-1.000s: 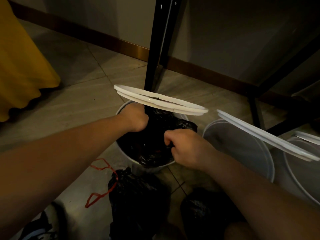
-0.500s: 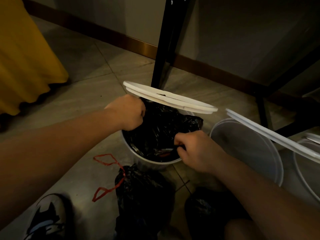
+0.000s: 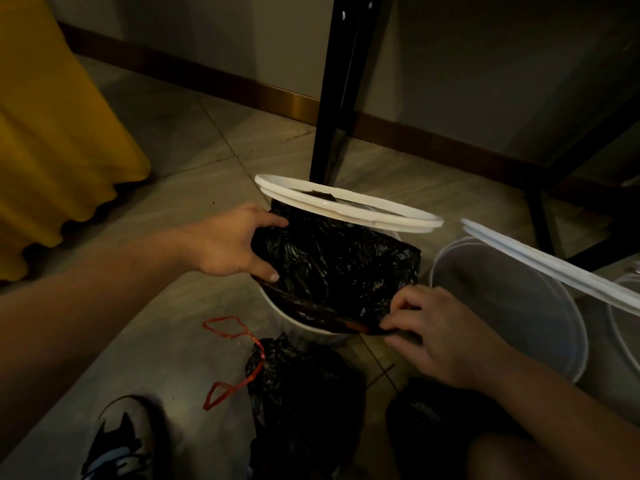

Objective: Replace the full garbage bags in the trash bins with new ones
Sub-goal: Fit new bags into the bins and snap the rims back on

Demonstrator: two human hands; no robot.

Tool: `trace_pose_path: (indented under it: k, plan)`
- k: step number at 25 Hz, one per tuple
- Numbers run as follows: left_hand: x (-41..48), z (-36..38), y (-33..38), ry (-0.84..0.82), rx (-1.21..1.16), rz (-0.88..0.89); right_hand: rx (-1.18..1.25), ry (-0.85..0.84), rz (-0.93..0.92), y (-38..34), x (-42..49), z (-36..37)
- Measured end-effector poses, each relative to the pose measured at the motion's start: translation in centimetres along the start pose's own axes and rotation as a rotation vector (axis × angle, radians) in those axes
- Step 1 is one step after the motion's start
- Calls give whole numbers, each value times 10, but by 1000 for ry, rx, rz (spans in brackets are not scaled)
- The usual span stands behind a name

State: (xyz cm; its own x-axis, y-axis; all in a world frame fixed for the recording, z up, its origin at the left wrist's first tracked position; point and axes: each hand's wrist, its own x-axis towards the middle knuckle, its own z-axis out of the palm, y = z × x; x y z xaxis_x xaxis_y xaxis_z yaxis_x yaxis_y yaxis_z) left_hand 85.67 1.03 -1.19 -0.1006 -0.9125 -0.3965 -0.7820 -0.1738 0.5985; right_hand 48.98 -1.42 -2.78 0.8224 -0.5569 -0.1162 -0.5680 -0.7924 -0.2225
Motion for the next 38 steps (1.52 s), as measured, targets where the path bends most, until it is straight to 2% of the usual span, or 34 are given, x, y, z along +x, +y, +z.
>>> trace_pose_path:
  k: [2, 5, 6, 11, 16, 20, 24, 28, 30, 32, 36, 38]
  plan:
    - [-1, 5, -8, -4, -103, 15, 9, 13, -22, 3, -2, 8]
    - [-6, 8, -24, -111, -523, -28, 49, -42, 10, 3, -5, 19]
    - [-8, 9, -29, -122, -598, -41, 64, -48, 4, 3, -6, 22]
    - [-7, 11, -40, -25, -694, -25, 44, -12, -103, 4, -5, 25]
    - [-5, 13, -50, 25, -437, -14, 37, -17, -134, 3, -8, 24]
    - [-12, 16, -52, -10, -381, -103, 87, -40, -70, 1, -9, 24]
    - [-14, 21, -48, -45, -211, -84, 82, -63, -82, -2, -9, 27]
    - [-12, 27, -46, 87, 80, -29, -16, -51, -153, -5, -6, 28]
    - [-13, 28, -47, 106, 108, -18, -27, -32, -155, -5, -5, 30]
    - [-14, 26, -50, 116, 45, -13, 43, 90, -106, -5, -8, 32]
    - [-2, 16, -43, 277, -452, -64, 208, 553, 158, 2, -6, 21]
    - [10, 15, -29, 400, -450, -66, 188, 586, 321, 12, 11, 7]
